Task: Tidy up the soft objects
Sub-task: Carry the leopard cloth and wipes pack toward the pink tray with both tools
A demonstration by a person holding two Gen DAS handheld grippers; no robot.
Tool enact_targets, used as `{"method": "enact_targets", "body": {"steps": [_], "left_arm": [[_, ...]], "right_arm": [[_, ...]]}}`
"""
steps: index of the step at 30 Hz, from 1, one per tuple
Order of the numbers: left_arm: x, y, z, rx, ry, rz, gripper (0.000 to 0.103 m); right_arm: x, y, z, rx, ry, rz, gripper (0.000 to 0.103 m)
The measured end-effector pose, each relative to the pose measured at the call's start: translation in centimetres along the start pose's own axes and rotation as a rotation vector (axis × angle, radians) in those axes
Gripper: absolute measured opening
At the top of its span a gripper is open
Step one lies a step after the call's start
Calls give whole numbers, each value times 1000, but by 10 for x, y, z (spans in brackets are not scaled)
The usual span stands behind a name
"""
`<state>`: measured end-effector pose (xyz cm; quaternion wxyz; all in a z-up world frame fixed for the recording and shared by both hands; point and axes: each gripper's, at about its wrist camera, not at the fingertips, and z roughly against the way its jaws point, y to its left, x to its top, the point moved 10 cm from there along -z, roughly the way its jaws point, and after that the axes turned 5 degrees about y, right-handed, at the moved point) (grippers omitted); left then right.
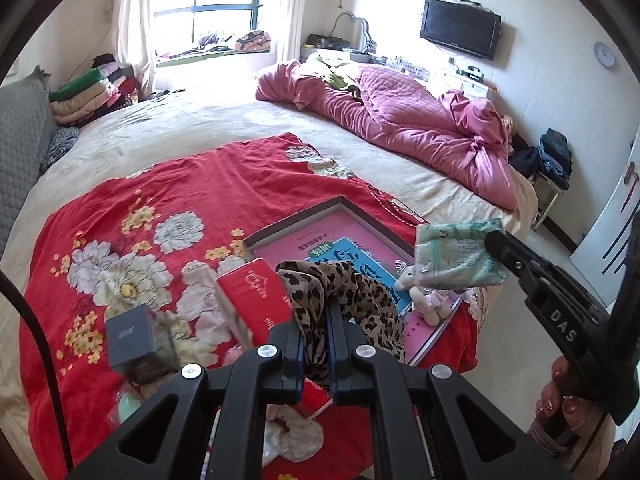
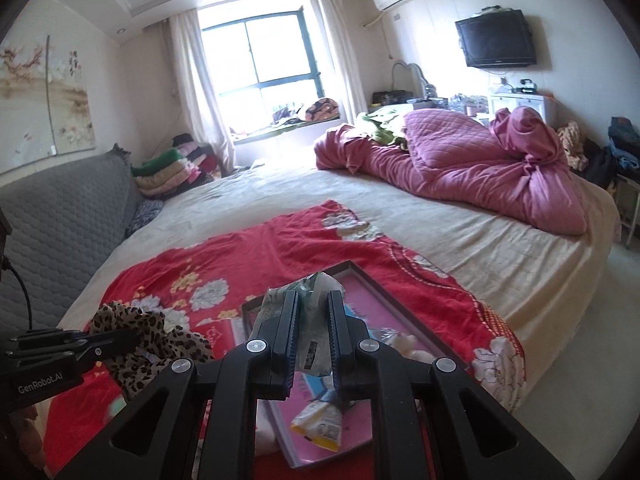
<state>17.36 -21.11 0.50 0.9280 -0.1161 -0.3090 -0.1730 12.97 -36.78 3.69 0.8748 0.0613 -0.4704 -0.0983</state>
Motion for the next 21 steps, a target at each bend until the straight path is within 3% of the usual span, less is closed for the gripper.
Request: {"method": "enact_targets", "body": {"steps": [12,21], "left_arm": [[14,-27,-49,17,52,-61,9],[6,-29,-89,55,113,-81,9]], "right_arm": [[-2,-40,-2,-49,-5,-54,14],[-9,-64,-11,-79,9,-91,14]]}}
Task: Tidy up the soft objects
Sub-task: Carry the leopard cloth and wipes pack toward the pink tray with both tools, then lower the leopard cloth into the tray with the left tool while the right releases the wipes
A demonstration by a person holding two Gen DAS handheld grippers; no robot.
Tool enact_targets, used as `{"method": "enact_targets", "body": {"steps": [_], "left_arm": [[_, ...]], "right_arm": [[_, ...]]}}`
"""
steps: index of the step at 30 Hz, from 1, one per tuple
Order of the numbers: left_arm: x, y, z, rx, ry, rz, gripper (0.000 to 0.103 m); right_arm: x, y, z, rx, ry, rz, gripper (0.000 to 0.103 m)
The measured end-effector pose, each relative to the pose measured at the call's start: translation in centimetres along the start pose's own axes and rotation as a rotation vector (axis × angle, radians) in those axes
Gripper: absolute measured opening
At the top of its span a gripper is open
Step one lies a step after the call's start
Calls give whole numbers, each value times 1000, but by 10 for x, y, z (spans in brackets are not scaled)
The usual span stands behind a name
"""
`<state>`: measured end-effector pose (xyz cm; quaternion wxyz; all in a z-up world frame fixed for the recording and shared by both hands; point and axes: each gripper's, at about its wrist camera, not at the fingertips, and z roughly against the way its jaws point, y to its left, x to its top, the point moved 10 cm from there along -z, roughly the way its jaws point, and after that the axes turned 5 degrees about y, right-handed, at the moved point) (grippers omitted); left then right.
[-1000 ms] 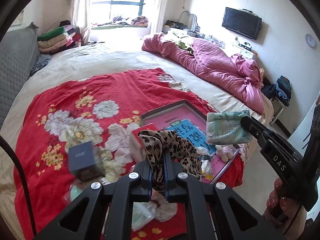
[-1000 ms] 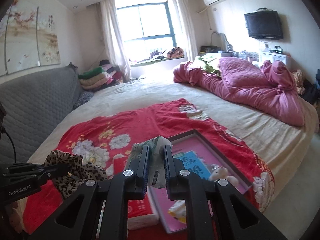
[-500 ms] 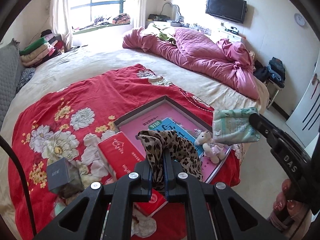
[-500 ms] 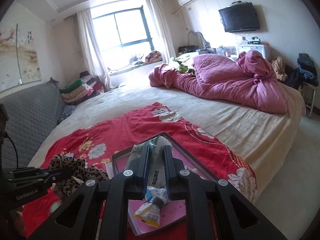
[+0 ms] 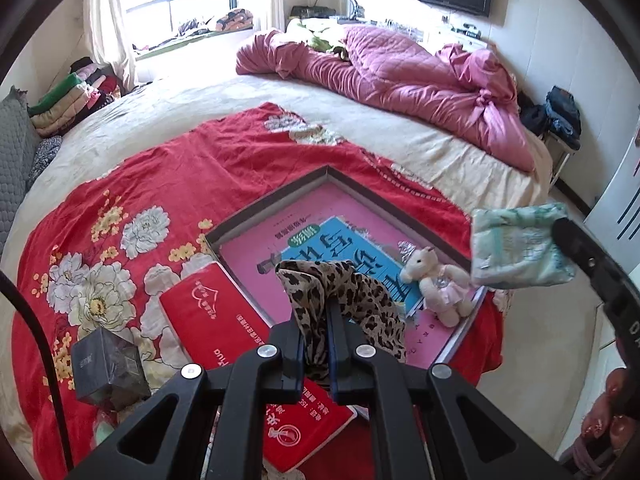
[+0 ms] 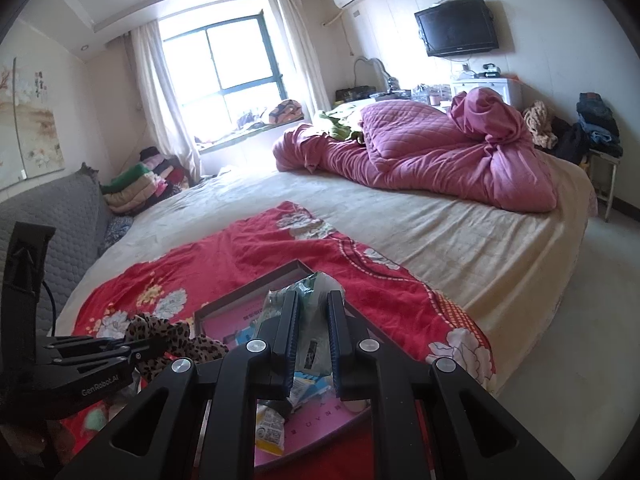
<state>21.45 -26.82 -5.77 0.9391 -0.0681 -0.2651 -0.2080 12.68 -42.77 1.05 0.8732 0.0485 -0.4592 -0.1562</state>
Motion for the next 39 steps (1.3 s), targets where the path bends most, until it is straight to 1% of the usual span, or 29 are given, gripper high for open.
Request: {"method": "enact_targets", "body": {"steps": [8,15,18,26,33,36,39], "left_arm": [[-5,-2,-28,17,49,-7,9],[-8,-2,-47,11,81,-1,9],[-10,-4,-54,-2,93,3,9],[-13,-5,-69,15,114,-2,9],[-13,-1,-77,4,121,22,9],[-13,3,-79,-9,120,60,9],[-12,6,-81,-6,116,67,9]], "right_arm": [[-14,-10,-20,-28,47,12,14],[-30,-15,-37,-29,103,23,14],[-39,-15,-45,-17,142,32,14],[-66,-10,-60,2,232,84,14],[-82,-2,-71,5,289,135,14],[-91,-1,-79,3,322,144,14],[-94,0,-81,-5,324,160,14]]}}
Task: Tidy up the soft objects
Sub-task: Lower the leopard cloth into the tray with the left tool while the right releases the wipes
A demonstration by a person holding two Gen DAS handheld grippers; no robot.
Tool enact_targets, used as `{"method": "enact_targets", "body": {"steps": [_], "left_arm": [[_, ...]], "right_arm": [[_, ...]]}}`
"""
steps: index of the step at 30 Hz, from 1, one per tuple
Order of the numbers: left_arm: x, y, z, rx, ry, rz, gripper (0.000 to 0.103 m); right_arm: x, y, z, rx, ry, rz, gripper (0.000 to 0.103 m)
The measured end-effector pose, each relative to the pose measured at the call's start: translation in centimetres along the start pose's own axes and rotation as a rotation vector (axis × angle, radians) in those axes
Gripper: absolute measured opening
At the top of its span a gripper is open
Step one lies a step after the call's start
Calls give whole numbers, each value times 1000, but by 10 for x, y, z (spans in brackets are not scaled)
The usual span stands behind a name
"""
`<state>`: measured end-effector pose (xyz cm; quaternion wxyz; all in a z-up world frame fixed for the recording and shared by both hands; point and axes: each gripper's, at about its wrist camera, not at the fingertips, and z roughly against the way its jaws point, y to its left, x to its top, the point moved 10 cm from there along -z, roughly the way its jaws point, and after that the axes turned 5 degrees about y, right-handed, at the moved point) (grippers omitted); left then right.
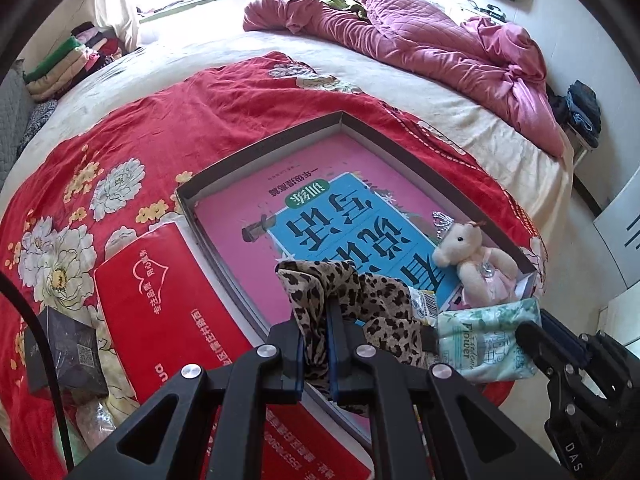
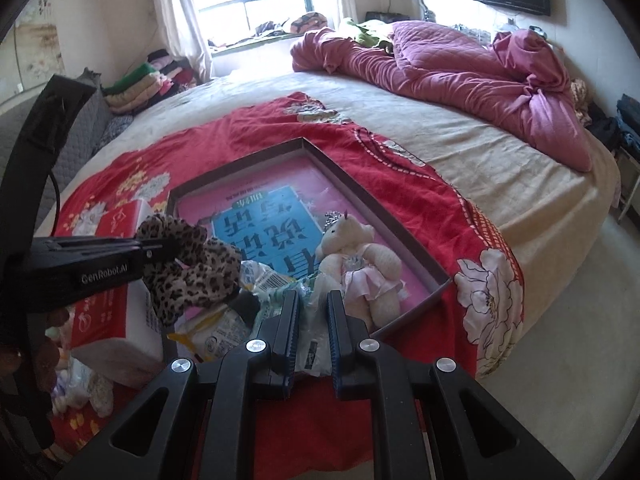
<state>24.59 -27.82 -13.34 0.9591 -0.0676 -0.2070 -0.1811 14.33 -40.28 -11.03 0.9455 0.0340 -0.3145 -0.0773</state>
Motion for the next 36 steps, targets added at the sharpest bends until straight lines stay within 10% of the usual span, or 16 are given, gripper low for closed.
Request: {"method": "enact_targets", "body": {"steps": [29,36], "left_arm": [[11,1,-24,45,30,-1,9],[11,-4,-22,19,25,-10,29]], "right_arm": [[0,-24,-25,-48,-22,-74,38],[4,-31,-15,-53,-40,-100,38]]}}
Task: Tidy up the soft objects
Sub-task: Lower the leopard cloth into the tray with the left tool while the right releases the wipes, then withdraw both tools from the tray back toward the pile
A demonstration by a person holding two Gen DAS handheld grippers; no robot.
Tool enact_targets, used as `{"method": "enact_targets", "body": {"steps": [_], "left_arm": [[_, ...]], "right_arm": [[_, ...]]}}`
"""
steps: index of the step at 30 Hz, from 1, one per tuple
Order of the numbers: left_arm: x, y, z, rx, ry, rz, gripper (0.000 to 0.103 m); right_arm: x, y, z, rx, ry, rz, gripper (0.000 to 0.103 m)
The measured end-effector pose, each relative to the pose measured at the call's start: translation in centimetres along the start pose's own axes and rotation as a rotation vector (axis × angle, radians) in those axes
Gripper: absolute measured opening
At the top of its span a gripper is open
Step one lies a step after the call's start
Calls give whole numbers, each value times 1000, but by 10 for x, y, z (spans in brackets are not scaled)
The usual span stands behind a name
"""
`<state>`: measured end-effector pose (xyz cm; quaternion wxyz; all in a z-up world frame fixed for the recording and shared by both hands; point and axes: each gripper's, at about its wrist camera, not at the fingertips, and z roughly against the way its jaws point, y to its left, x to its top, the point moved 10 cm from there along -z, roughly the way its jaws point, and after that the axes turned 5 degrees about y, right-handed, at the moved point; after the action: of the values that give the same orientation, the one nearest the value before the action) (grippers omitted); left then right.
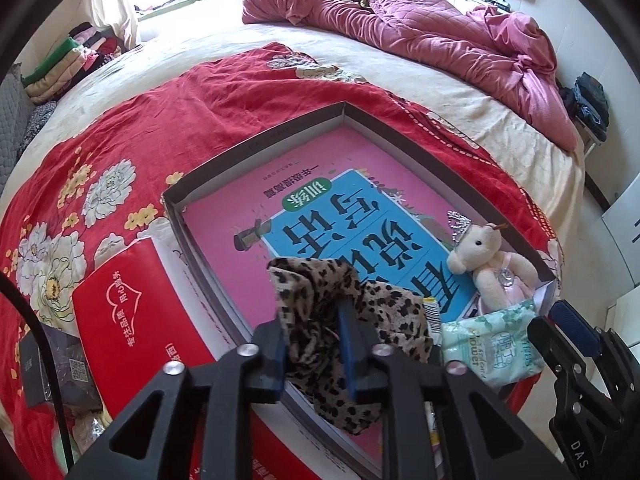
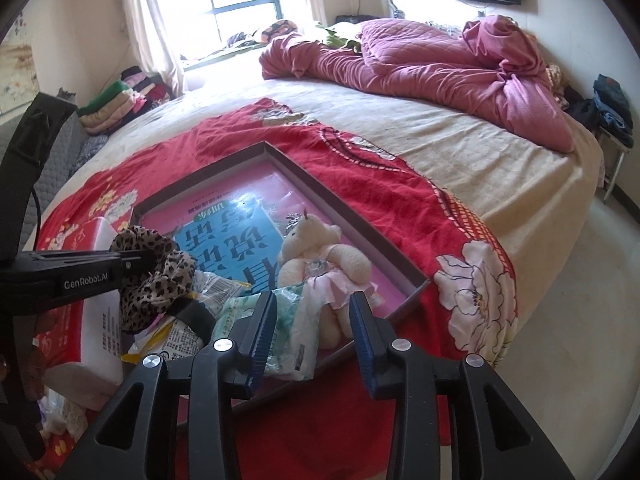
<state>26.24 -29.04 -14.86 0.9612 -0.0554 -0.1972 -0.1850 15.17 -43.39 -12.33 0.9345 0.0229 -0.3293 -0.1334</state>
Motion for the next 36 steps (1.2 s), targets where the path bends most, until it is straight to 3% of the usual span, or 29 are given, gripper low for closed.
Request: {"method": "enact_targets", "body": {"steps": [8,12,17,23,29,30,31,36], "left_arm": [[-4,-5,6,-14,-7,-7,40],[-4,-7,11,-22,-11,-13,55],[-6,-6,16,-24,-24,-11,57],[-6,-3,28,-25,-46,-7,68],[-9,-4,36,-26,-60,-16,72],[-9,-4,38,-26,-64,-16,74],[-10,-4,40,-29,-69,-18,75],[-14,-2,55,-32,-100,-11,77]], "right_arm": [[3,-4,6,-10,-6,-20,40],[3,-6,6,-17,1,-23,40],[2,-10,11,-15,18,-26,40],[-10,1,11,67,89,2,40],[-18,2,0,-1,126,35,41],[-18,1,-1,-15,124,33,47],[-17,-2,-2,-39,122,33,61],[-15,-13,-8,-67,104,0,64]]}}
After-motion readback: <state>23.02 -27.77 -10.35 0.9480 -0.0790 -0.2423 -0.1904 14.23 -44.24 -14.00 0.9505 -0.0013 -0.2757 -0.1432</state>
